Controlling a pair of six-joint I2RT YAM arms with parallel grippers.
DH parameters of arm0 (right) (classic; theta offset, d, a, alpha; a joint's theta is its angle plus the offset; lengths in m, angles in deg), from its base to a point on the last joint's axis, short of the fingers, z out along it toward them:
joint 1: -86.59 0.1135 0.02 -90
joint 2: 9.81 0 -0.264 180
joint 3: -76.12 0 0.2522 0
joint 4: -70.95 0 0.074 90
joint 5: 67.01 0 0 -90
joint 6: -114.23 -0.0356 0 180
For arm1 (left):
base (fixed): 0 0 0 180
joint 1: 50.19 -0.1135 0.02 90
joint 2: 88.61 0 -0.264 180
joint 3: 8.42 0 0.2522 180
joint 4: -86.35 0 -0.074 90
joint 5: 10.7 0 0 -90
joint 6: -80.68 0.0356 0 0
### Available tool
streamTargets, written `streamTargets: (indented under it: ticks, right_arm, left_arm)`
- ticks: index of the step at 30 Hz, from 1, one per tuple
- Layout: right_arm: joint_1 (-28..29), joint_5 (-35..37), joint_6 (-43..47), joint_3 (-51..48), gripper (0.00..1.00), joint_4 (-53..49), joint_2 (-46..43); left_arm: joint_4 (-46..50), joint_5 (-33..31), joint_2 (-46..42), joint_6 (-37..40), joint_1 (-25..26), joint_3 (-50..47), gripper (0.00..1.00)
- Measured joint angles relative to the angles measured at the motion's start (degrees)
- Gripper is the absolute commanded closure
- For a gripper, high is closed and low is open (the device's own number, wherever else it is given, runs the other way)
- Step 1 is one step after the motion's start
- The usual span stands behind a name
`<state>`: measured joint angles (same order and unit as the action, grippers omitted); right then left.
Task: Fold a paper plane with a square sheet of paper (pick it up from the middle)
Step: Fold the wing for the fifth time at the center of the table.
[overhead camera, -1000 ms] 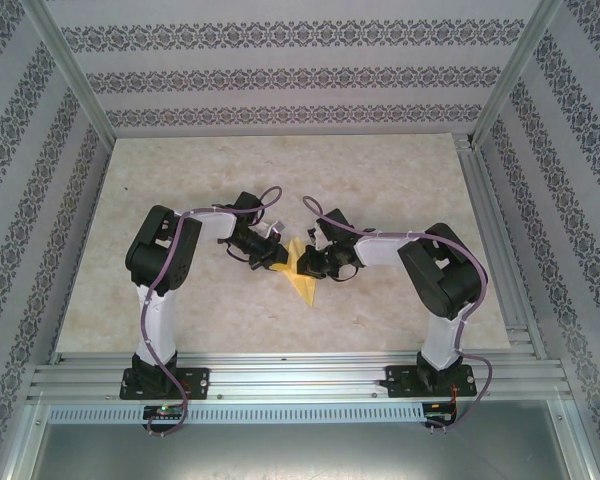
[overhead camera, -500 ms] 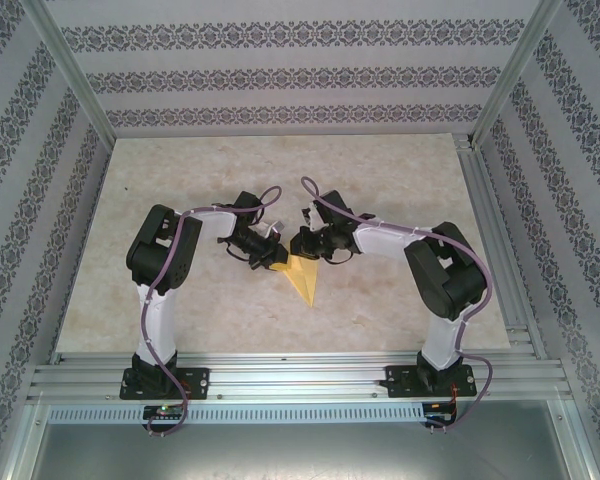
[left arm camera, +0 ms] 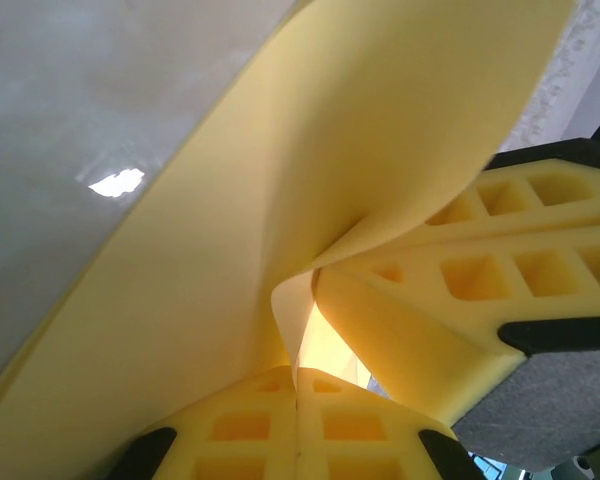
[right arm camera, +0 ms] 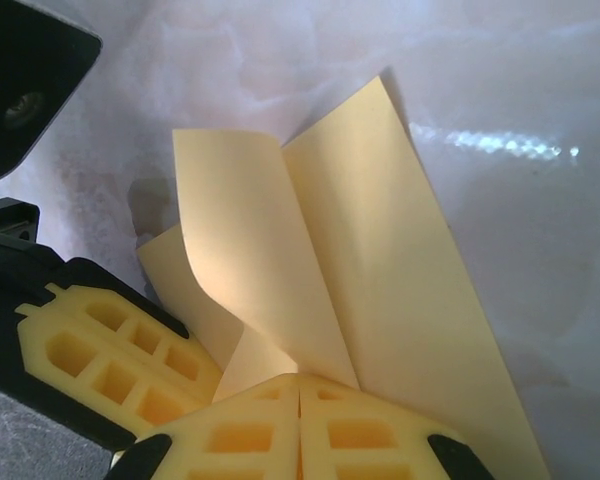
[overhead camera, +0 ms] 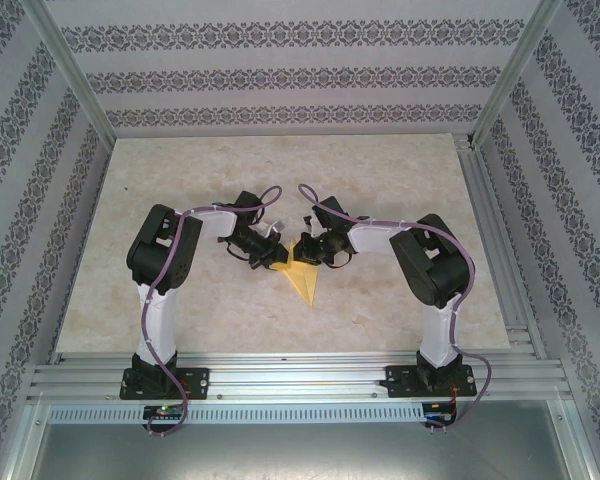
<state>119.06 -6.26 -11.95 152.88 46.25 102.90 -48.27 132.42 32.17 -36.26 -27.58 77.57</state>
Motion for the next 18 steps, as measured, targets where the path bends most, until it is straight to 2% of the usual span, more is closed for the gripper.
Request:
streamTargets:
  ticks: [10,18]
  right_arm:
    - [-2.97,-0.04,0.11,3.67,0.93,-1.27,-1.01]
    - [-2.95,-1.81,-0.37,4.59,0.93,0.98,0.79]
  left_arm:
    - [0.37,0.02,0.11,0.37,0.00,0.22,0.98]
    - [0.39,0.17,0.17,0.39,-0.02,0.22,0.98]
